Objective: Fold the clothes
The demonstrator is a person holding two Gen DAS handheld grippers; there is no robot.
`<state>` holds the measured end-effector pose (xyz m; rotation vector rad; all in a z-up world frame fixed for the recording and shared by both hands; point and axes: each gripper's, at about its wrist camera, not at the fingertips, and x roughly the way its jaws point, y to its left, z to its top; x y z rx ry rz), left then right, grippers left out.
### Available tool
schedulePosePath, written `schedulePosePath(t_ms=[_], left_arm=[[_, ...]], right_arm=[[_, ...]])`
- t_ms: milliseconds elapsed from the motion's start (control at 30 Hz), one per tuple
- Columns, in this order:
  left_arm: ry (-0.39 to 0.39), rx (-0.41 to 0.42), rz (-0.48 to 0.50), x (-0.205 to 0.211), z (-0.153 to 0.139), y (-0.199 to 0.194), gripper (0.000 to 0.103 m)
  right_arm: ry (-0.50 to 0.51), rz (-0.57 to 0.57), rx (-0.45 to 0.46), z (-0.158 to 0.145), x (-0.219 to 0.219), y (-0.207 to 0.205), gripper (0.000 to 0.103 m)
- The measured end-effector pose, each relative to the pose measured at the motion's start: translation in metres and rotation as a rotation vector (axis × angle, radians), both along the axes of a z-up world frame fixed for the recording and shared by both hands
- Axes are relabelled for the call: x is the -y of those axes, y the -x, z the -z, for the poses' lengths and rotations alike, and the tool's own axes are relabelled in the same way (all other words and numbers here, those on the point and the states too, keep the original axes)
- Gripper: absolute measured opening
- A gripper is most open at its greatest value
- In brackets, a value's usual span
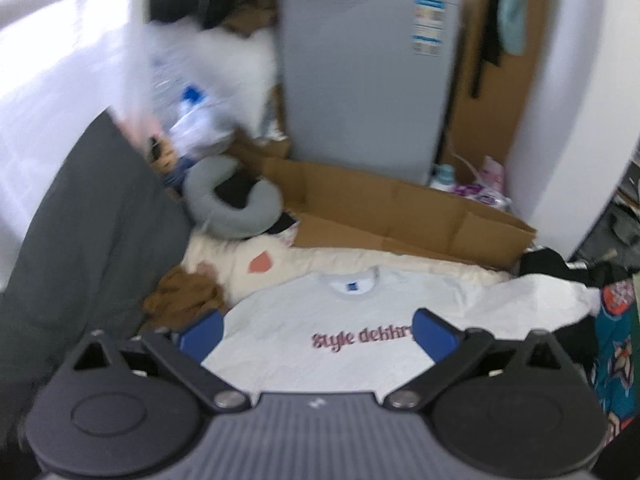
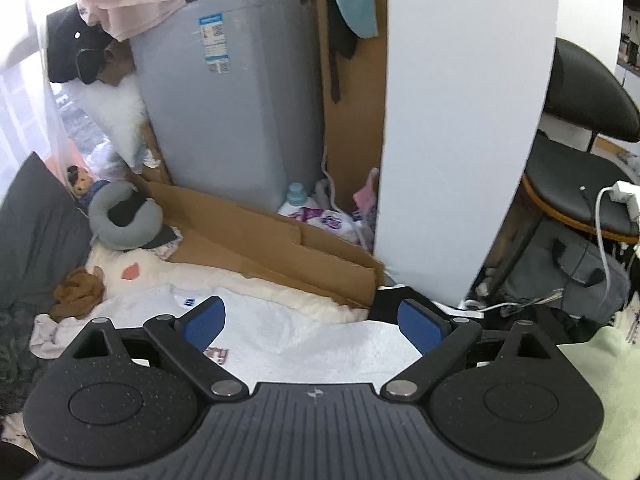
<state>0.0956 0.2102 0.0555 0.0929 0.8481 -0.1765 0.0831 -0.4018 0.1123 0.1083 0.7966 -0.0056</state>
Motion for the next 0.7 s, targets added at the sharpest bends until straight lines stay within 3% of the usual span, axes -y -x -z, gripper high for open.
schedulePosePath(t_ms=[300, 433, 700], left_arm=[[0.017, -0.003, -0.195, -0.080, 0.013, 0.023, 0.102], [0.046, 0.016, -0.217, -0.107, 0.023, 0.025, 0.102], [0.057, 0.063, -0.274, -0.158, 0.076, -0.003, 0.098]], right_arm=[[-0.069, -0.099, -0.024, 0.022, -0.051, -0.023, 0.097], [-0.095, -0.153, -0.041, 0.037, -0.090, -0.038, 0.097], [-0.120, -0.225, -0.096, 0.082, -0.171, -0.077, 0.097]])
